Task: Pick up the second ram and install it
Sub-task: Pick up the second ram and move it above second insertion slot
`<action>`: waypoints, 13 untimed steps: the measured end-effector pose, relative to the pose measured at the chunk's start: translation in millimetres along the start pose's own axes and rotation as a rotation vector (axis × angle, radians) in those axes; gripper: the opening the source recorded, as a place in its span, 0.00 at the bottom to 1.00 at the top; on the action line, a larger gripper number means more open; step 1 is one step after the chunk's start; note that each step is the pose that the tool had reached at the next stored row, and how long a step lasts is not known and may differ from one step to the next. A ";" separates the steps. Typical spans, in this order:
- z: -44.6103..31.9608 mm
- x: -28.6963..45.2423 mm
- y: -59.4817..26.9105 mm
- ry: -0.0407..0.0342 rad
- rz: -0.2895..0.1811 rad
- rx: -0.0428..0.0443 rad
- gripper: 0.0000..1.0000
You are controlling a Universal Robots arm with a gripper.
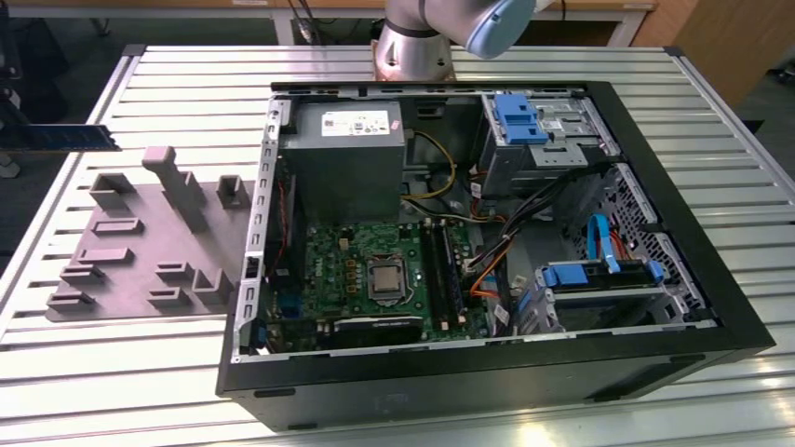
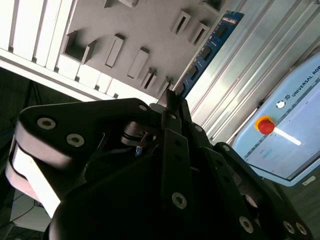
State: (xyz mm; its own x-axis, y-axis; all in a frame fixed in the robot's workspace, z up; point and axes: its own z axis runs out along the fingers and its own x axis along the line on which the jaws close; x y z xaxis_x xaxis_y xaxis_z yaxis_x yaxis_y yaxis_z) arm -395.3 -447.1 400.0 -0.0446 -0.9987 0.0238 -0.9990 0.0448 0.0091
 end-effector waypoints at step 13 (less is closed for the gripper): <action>-0.1 -0.2 -4.1 0.0001 0.000 0.0000 0.14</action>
State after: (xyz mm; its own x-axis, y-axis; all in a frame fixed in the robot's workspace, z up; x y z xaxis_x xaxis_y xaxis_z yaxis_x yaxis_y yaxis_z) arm -391.2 -447.1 400.1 -0.0446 -0.9987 0.0239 -0.9990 0.0448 0.0092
